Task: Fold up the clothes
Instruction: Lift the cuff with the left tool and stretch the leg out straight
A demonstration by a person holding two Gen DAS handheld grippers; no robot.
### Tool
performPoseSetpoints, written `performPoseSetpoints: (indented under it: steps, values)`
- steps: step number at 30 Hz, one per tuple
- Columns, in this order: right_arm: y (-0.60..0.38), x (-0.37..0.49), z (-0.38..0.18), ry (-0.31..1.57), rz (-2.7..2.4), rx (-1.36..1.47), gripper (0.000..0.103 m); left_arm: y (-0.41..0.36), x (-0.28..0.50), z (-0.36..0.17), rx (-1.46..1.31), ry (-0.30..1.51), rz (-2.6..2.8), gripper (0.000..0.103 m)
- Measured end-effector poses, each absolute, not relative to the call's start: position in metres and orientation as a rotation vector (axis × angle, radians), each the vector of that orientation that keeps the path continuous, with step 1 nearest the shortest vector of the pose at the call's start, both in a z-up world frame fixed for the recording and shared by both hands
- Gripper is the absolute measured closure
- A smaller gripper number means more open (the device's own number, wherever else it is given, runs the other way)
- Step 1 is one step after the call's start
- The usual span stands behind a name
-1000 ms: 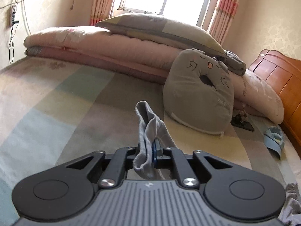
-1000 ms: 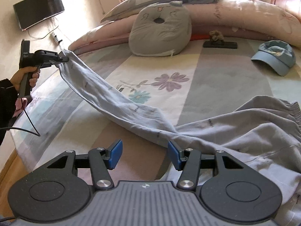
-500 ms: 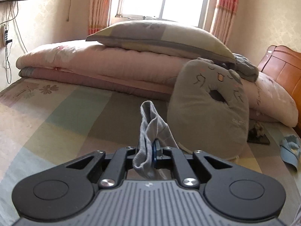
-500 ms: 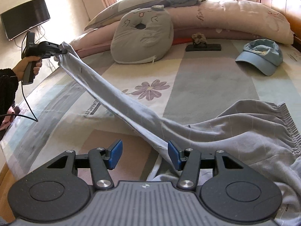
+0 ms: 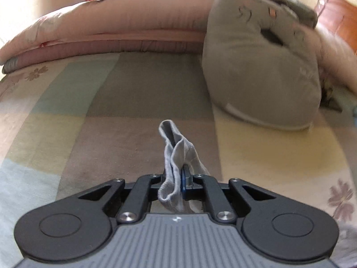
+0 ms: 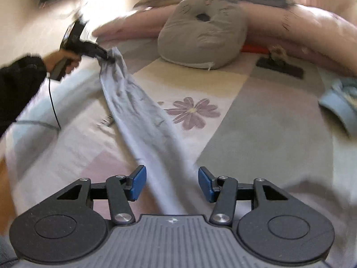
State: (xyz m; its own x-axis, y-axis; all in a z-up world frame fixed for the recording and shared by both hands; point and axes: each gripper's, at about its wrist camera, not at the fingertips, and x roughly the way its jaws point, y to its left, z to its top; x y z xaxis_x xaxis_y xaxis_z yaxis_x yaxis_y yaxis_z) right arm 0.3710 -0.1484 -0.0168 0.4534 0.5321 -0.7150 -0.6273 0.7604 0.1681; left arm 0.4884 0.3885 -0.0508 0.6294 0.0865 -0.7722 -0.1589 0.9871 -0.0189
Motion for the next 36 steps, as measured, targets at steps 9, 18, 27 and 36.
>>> performPoseSetpoints:
  steps: [9, 18, 27, 36]
  values:
    - [-0.169, 0.424, -0.021, 1.035, 0.626, -0.061, 0.053, 0.408, 0.484, -0.047, -0.17, 1.015, 0.131, 0.096]
    - [-0.14, 0.427, 0.044, 1.226, 0.475, 0.049, 0.053, 0.436, 0.512, -0.023, -0.233, 1.182, 0.064, 0.096]
    - [-0.13, 0.412, 0.092, 1.272, 0.342, 0.106, 0.053, 0.448, 0.526, -0.013, -0.219, 1.242, 0.061, 0.093]
    - [-0.144, 0.441, 0.061, 1.338, 0.429, 0.133, 0.053, 0.424, 0.513, 0.006, -0.154, 1.324, 0.176, 0.086]
